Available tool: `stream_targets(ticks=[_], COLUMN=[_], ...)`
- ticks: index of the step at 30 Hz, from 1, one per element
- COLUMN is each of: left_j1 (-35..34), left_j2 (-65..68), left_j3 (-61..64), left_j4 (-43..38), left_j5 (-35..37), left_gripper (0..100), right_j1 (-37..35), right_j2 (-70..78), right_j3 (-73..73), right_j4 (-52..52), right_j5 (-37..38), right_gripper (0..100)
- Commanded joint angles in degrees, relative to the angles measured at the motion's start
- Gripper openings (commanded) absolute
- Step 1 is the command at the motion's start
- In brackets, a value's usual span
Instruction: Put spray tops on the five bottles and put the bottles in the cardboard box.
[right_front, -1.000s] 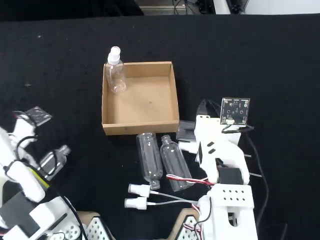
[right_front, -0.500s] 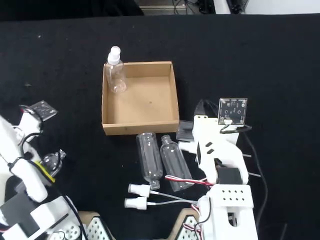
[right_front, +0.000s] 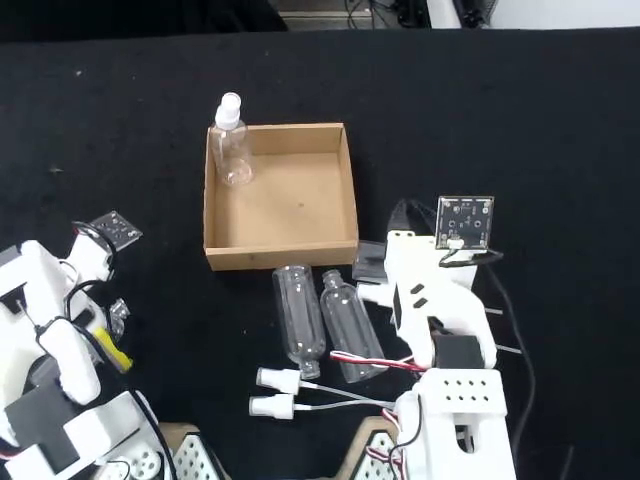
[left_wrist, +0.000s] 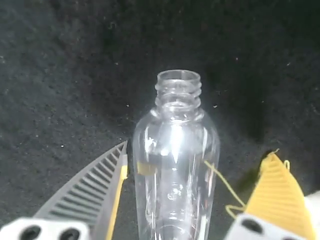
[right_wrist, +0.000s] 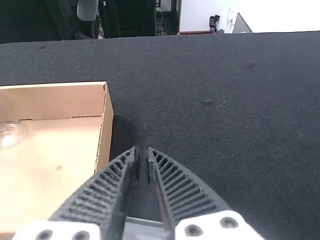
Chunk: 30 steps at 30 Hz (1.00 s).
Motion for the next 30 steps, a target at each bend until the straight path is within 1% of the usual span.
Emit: stream_targets(ticks=[1,2,5,7,8,10,12,16,18,22,24,27,30], left_j1=[0.4,0.4,1.0,1.1,0.8,0.3,-0.6,-1.6,-5.0,-14.7,-18.4,-21.5,-22.4], left_j2=[-2.1,-2.1,-2.1,-2.1,-2.1,-2.1,-2.2,-2.2,-2.2,-1.9,-1.4,-1.4,-0.9], left_j3=[0.0,0.0,-0.7,-2.2,-3.4,-5.4,-7.3,-9.0,-9.4,-12.6,-14.2,-13.9,-13.8], left_j4=[-0.5,-0.4,1.3,1.9,1.9,1.9,1.9,1.8,1.1,-3.3,-3.8,-3.2,-1.1], left_j5=[0.7,0.7,0.7,0.7,1.1,4.6,10.2,20.4,21.2,21.5,21.8,26.1,29.0], left_gripper=[35,31,13,3,3,5,3,3,3,3,3,3,3], right_j1=[-0.8,-0.9,-1.0,-1.0,-1.0,-1.0,-1.0,-1.0,-1.0,-1.0,-1.0,-1.1,-1.1], right_j2=[-1.3,-1.3,-1.3,-1.3,-1.3,-1.3,-1.3,-1.3,-1.3,-1.3,-1.3,-1.3,-1.3], right_j3=[-0.5,-0.5,-0.6,-0.6,-0.6,-0.6,-0.6,-0.5,-0.3,-0.2,-0.3,-0.3,-0.2], right_j4=[-1.2,-1.2,-1.2,-1.2,-1.2,-1.2,-1.2,-1.1,-1.1,-1.1,-1.1,-1.1,-1.1], right_j5=[-0.1,-0.1,-0.1,-0.1,-0.1,-0.1,-0.1,-0.1,-0.1,-0.1,-0.1,-0.1,-0.1], right_gripper=[1.5,1.5,1.5,1.5,1.5,1.5,1.5,1.5,1.5,1.5,1.5,1.5,1.5])
